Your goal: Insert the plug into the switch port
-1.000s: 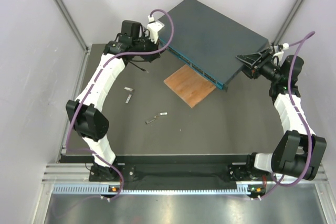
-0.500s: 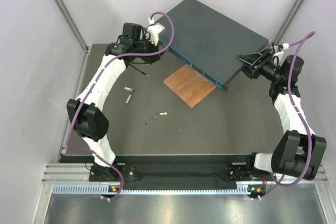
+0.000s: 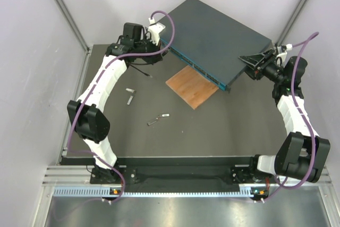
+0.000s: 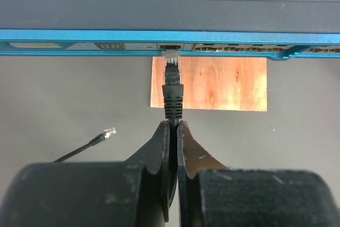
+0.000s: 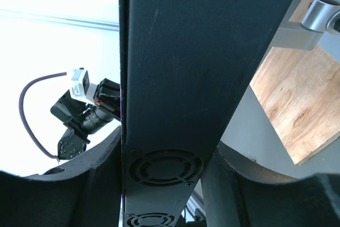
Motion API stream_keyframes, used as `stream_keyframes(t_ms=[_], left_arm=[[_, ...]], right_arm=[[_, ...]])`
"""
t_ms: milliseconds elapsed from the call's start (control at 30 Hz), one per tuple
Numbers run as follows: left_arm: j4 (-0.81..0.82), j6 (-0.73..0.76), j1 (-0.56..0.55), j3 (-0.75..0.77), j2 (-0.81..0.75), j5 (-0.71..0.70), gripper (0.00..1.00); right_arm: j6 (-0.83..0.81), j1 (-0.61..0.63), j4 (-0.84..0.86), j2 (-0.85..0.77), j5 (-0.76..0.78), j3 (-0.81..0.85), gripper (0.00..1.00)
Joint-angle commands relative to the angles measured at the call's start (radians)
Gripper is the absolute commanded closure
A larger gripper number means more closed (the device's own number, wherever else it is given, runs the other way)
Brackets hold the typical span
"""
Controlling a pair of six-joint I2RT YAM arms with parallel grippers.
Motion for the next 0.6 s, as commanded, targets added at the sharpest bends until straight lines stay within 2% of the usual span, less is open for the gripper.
stream_keyframes(t_ms=[0,567], left_arm=[[0.051,-0.016,0.002,0.047,-0.02,0.029,1.0],[0.048,-0.019,0.002,0.111,-0.009,0.016,1.0]], right_arm=[[-0.133,0.032,0.073,-0.001,0.003,-0.001,1.0],[-0.157,0.032,0.047,0.001,0.0,0.005,1.0]])
